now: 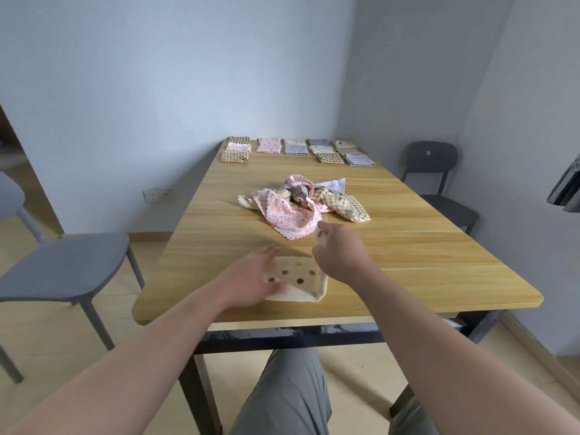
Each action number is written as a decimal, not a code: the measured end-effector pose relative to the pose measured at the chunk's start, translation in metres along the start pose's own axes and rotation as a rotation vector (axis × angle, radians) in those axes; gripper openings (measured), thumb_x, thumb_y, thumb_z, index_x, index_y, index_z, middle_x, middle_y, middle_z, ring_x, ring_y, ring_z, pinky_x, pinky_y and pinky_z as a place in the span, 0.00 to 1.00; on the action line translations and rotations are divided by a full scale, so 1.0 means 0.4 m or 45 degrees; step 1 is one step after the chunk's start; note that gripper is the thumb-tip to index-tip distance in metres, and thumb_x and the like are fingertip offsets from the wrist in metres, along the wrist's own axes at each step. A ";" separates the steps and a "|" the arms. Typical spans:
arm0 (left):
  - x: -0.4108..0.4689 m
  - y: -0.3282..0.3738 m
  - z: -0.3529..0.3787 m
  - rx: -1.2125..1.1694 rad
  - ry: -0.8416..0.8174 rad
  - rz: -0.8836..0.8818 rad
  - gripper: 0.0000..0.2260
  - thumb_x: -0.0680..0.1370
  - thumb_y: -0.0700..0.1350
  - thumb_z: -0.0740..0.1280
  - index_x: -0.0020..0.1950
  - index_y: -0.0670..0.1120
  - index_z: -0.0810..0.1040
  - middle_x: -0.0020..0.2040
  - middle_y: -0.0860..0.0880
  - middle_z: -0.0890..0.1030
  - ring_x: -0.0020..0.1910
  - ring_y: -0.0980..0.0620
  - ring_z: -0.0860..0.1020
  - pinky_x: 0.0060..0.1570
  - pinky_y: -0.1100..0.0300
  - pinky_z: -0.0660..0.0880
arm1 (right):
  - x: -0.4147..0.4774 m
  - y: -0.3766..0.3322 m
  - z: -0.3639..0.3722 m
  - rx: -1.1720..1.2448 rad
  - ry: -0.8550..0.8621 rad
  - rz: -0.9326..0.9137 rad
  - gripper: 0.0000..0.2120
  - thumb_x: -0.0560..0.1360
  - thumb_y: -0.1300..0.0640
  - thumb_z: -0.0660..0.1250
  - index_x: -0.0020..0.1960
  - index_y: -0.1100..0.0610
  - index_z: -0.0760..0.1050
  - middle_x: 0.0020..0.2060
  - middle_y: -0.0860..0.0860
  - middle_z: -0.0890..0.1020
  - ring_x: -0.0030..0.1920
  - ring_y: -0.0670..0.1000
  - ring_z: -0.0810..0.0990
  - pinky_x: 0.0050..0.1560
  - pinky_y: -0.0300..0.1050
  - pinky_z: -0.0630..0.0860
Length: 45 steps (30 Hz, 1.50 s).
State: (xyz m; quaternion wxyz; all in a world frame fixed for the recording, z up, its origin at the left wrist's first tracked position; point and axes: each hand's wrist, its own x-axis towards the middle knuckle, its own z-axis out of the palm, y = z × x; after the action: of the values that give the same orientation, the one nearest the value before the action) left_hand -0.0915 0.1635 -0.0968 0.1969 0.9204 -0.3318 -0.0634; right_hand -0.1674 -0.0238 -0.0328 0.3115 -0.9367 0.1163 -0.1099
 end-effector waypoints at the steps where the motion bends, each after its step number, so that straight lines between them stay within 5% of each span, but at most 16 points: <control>1: -0.007 -0.030 -0.004 -0.074 0.097 -0.058 0.32 0.81 0.58 0.65 0.82 0.52 0.58 0.81 0.55 0.59 0.78 0.51 0.63 0.76 0.52 0.62 | -0.007 -0.011 0.009 -0.011 -0.029 -0.022 0.32 0.77 0.68 0.59 0.79 0.57 0.62 0.47 0.56 0.82 0.29 0.47 0.74 0.21 0.35 0.67; 6: -0.029 -0.094 0.014 -0.356 0.515 -0.285 0.17 0.84 0.41 0.62 0.72 0.51 0.76 0.69 0.53 0.78 0.68 0.52 0.75 0.61 0.61 0.71 | -0.031 -0.059 0.097 -0.077 -0.080 -0.114 0.36 0.78 0.68 0.58 0.82 0.51 0.52 0.49 0.54 0.81 0.35 0.50 0.79 0.30 0.44 0.77; 12: -0.024 -0.095 0.012 -0.438 0.424 -0.301 0.13 0.77 0.45 0.74 0.61 0.54 0.82 0.54 0.59 0.82 0.52 0.62 0.78 0.54 0.64 0.75 | -0.054 -0.071 0.198 -0.206 -0.014 -0.227 0.33 0.78 0.68 0.59 0.80 0.52 0.54 0.53 0.55 0.77 0.53 0.56 0.75 0.46 0.49 0.72; 15: -0.022 -0.098 0.017 -0.454 0.395 -0.303 0.14 0.76 0.48 0.75 0.61 0.55 0.82 0.54 0.61 0.82 0.54 0.62 0.79 0.58 0.61 0.76 | -0.065 -0.067 0.228 -0.203 -0.009 -0.270 0.31 0.79 0.67 0.59 0.78 0.51 0.57 0.58 0.54 0.77 0.59 0.57 0.73 0.52 0.56 0.77; 21: -0.020 -0.106 0.018 -0.452 0.410 -0.297 0.13 0.75 0.48 0.75 0.60 0.57 0.83 0.50 0.64 0.81 0.52 0.64 0.78 0.56 0.63 0.75 | -0.067 -0.055 0.263 -0.146 0.058 -0.365 0.24 0.80 0.66 0.59 0.74 0.53 0.63 0.55 0.54 0.79 0.57 0.56 0.73 0.52 0.53 0.75; 38: -0.017 -0.112 0.026 -0.470 0.455 -0.198 0.16 0.79 0.44 0.70 0.65 0.59 0.80 0.57 0.60 0.84 0.62 0.57 0.78 0.65 0.55 0.74 | -0.095 -0.014 0.283 0.043 0.062 -0.500 0.17 0.81 0.57 0.64 0.70 0.52 0.69 0.58 0.52 0.78 0.54 0.53 0.78 0.53 0.54 0.78; 42: -0.013 -0.112 0.028 -0.424 0.433 -0.193 0.12 0.83 0.57 0.62 0.64 0.61 0.80 0.63 0.58 0.82 0.61 0.55 0.79 0.61 0.51 0.78 | -0.097 0.002 0.260 0.185 0.110 -0.498 0.15 0.80 0.56 0.66 0.67 0.51 0.72 0.58 0.48 0.78 0.53 0.45 0.78 0.53 0.47 0.79; 45: -0.016 -0.110 0.034 -0.226 0.416 -0.122 0.18 0.80 0.62 0.64 0.68 0.59 0.78 0.71 0.59 0.74 0.67 0.56 0.73 0.67 0.51 0.72 | -0.077 0.017 0.220 0.190 0.312 -0.413 0.14 0.79 0.57 0.66 0.64 0.54 0.74 0.58 0.47 0.80 0.55 0.47 0.78 0.54 0.44 0.76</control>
State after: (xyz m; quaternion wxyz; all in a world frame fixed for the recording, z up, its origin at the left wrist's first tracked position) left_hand -0.0741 0.1939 -0.1272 0.3252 0.9122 -0.2444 0.0486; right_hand -0.1730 0.0287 -0.1099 0.3417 -0.8971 -0.0073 -0.2800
